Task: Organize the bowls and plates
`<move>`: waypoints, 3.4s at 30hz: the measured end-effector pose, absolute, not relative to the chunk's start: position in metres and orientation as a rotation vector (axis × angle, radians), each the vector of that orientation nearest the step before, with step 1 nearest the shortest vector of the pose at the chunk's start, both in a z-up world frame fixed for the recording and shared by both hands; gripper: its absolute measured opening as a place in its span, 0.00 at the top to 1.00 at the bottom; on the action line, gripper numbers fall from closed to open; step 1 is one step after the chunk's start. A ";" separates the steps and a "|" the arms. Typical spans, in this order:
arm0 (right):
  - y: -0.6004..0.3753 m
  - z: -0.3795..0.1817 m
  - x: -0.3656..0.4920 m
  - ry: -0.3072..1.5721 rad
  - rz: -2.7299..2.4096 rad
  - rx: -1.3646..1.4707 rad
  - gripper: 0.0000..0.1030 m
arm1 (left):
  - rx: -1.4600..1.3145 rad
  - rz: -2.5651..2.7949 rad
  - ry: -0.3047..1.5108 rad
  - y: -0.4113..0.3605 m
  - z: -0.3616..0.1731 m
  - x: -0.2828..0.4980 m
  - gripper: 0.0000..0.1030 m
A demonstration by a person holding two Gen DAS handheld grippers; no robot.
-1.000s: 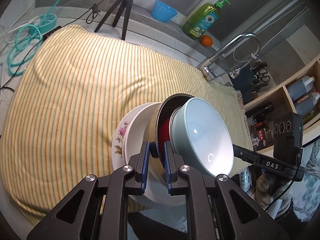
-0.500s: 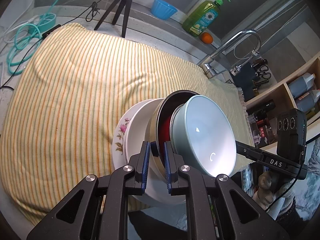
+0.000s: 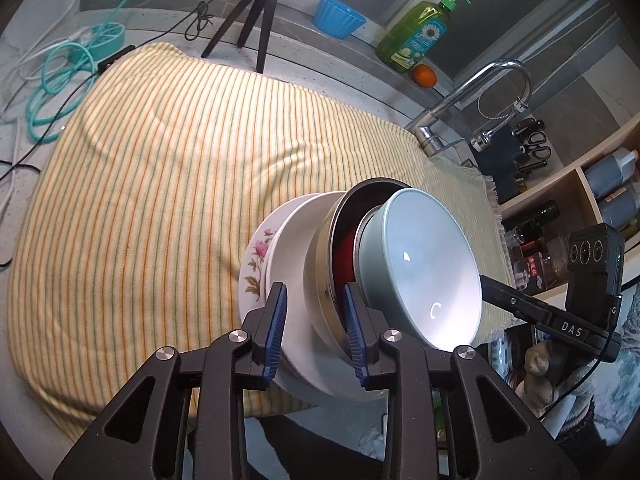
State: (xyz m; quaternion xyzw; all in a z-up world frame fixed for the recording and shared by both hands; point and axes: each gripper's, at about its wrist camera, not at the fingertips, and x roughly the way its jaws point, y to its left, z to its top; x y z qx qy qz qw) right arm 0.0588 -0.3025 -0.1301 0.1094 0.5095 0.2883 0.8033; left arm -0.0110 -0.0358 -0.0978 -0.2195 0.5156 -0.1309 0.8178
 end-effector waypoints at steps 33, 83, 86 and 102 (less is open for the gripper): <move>-0.323 -0.079 0.035 0.842 0.703 0.022 0.17 | -0.233 -0.017 0.878 -0.091 -0.038 -0.050 0.31; -0.296 -0.068 0.003 0.809 0.626 0.061 0.17 | -0.165 -0.008 0.863 -0.080 -0.022 -0.065 0.31; -0.296 -0.068 0.003 0.811 0.626 0.061 0.17 | -0.166 -0.002 0.868 -0.080 -0.022 -0.065 0.31; -0.293 -0.072 0.000 0.816 0.623 0.066 0.17 | -0.162 0.024 0.855 -0.083 -0.023 -0.062 0.31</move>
